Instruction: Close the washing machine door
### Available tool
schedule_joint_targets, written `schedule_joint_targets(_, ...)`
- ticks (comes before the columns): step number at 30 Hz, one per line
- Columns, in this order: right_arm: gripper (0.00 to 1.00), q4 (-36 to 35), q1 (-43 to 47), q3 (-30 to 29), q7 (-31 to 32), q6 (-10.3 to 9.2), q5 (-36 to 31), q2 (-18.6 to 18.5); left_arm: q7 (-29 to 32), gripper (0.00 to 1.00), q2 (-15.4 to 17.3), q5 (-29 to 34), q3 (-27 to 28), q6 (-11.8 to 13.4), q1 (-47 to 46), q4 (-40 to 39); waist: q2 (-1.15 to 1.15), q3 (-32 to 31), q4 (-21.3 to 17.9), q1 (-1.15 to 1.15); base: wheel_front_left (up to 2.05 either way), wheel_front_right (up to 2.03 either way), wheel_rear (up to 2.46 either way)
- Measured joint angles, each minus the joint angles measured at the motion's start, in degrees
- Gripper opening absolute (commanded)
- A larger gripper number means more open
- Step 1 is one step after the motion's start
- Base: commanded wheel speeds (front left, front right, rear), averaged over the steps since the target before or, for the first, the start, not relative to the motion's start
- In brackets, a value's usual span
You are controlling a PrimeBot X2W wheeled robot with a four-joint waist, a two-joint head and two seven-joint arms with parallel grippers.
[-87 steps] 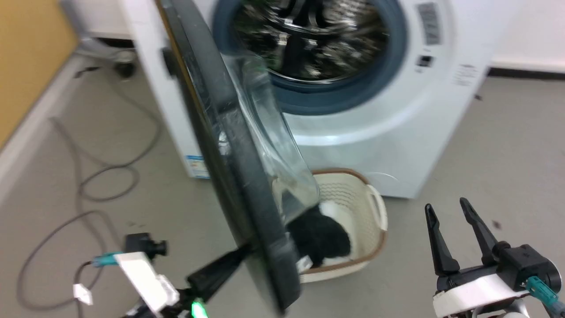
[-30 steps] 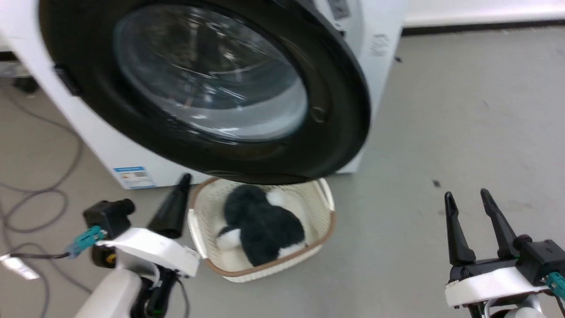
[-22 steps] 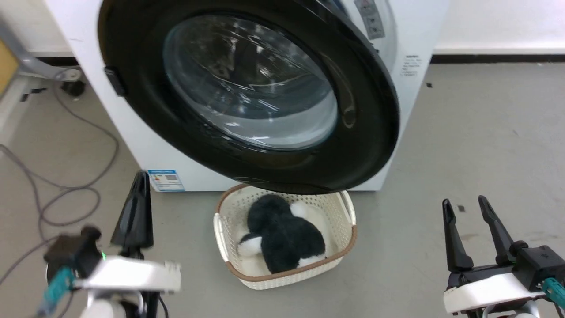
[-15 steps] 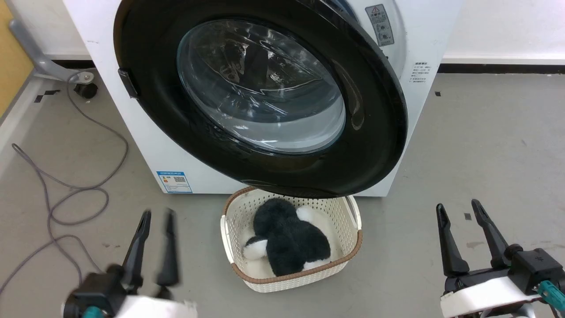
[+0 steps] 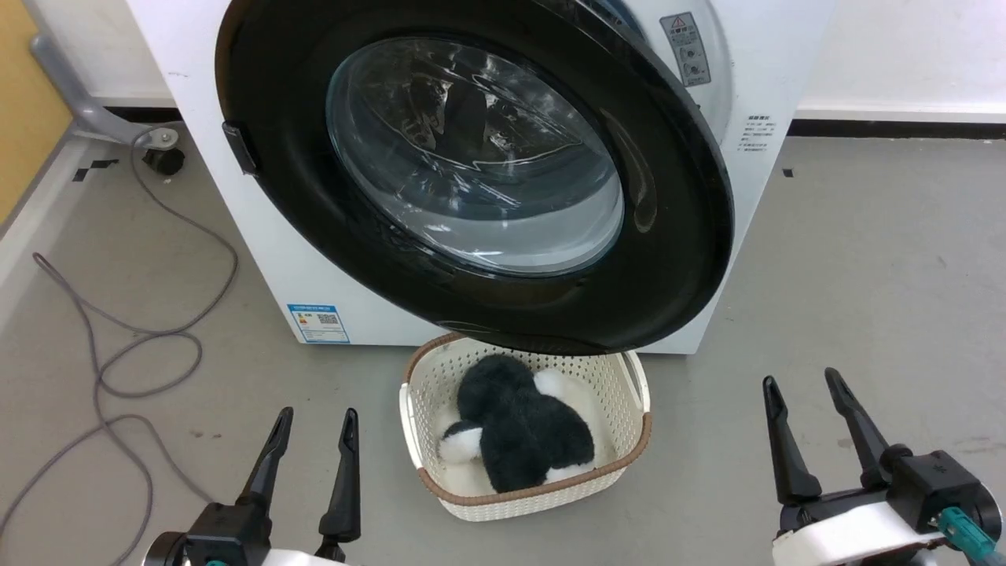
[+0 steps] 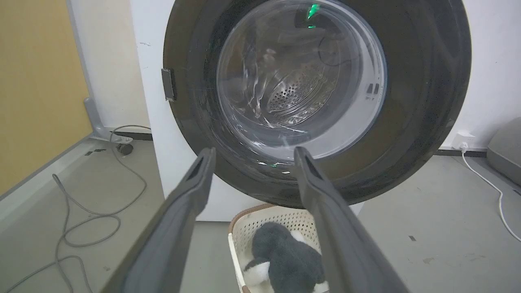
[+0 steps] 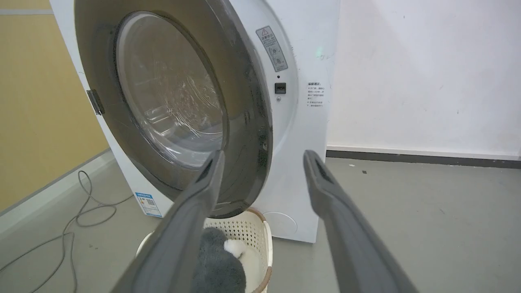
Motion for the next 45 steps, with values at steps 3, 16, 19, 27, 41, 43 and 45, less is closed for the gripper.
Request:
schedule_joint_targets(3,0.28,0.53,0.42,0.36,0.0,0.0,-0.03,0.0,0.0,1.0,-0.3,0.57,0.04,-0.46,-0.01,0.11,0.0,0.23,0.48,0.0,0.0,0.0,0.0)
schedule_joint_targets(16,0.0,1.41,-5.47,11.78,1.24,0.01,2.11,-7.45,0.0,1.0,-1.54,1.12,-0.98,-1.42,-2.57,-0.27,0.0,5.18,4.71,0.0,0.0,0.0,0.0)
schedule_joint_targets(19,0.0,2.37,-10.14,14.8,2.23,0.01,2.83,-11.06,0.0,1.0,-1.59,1.11,-1.63,-1.41,-3.83,-0.45,0.0,7.44,5.88,0.0,0.0,0.0,0.0)
schedule_joint_targets(27,0.0,7.98,-22.75,16.5,4.23,0.01,8.77,-19.02,0.0,1.0,-1.67,0.57,-3.67,-1.34,-7.77,-1.35,0.0,13.65,9.18,0.0,0.0,0.0,0.0)
schedule_joint_targets(41,0.0,18.93,-38.54,15.39,5.16,0.16,14.63,-26.66,0.0,1.0,-1.74,-1.59,-7.49,1.07,-11.41,-1.91,0.0,20.86,13.86,0.0,0.0,0.0,0.0)
schedule_joint_targets(43,0.0,20.4,-41.04,14.8,5.6,0.16,14.62,-27.42,0.0,1.0,-1.75,-1.77,-7.95,1.24,-11.97,-1.94,0.0,21.63,14.32,0.0,0.0,0.0,0.0)
schedule_joint_targets(45,0.0,21.75,-43.56,13.85,5.79,0.15,14.6,-27.81,0.0,1.0,-1.76,-2.24,-8.16,1.72,-12.41,-2.05,0.0,22.34,14.76,0.01,0.0,0.0,0.0)
